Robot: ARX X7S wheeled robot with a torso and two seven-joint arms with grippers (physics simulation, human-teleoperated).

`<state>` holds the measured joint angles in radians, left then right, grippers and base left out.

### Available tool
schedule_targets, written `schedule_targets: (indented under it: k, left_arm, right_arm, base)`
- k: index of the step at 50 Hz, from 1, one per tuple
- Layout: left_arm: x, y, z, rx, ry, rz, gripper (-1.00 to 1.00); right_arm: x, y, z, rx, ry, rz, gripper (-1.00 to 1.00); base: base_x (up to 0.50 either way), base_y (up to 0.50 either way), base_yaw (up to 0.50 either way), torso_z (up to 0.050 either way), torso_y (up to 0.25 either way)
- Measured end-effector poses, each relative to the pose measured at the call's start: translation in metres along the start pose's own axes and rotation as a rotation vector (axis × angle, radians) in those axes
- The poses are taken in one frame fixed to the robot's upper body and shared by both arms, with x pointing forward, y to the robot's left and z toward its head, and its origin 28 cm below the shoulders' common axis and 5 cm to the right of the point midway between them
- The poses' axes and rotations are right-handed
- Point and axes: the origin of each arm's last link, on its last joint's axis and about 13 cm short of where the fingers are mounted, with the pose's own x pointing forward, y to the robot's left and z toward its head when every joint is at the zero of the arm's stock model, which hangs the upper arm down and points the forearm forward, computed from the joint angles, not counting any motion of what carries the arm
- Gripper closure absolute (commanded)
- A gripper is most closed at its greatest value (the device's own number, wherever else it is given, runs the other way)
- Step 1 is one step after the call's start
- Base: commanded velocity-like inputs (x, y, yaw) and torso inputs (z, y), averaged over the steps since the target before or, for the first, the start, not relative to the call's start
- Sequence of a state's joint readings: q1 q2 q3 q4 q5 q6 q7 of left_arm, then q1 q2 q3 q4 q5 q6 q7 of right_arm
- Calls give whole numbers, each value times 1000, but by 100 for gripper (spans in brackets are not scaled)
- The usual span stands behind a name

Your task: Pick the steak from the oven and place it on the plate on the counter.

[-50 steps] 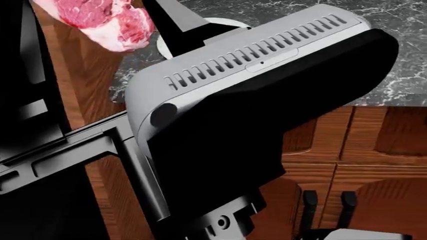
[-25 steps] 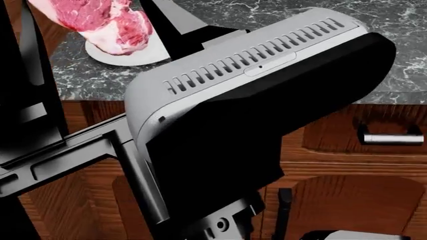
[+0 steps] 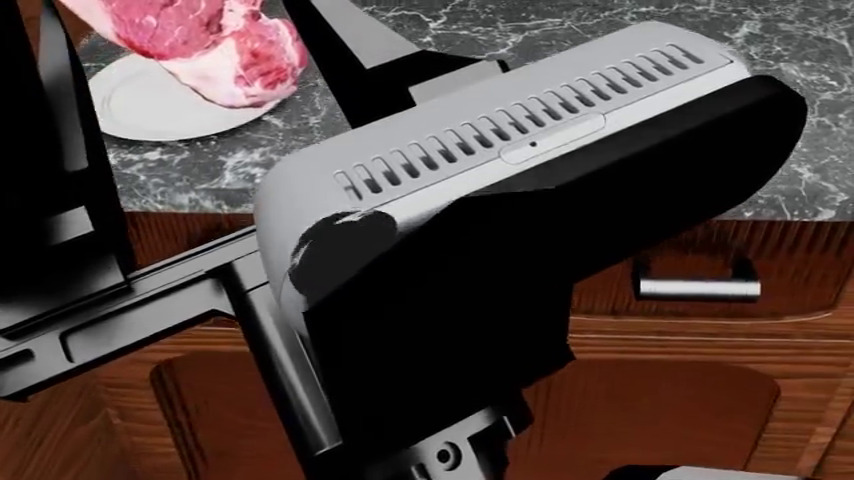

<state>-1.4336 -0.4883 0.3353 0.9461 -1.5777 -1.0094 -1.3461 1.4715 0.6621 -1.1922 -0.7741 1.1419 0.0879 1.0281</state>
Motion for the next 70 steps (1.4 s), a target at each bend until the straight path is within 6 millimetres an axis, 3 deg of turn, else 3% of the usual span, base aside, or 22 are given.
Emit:
schedule_targets:
  k: [29,47,70]
  left_arm:
    - [4,-14,6,-98,-12,3,-100]
    - [5,-17,8,-117,-20,9,-100]
    - [5,-18,7,-127,-22,12,-100]
  right_arm:
    - [0,2,-5,7,20,8,100]
    - [1,4,-3,-24,-13,6,100]
    - [0,3,-6,-22,16,0,100]
  base:
    - [500,-161,0,0,1]
    - [8,-3,0,0,1]
    - [496,-1,0,1,1]
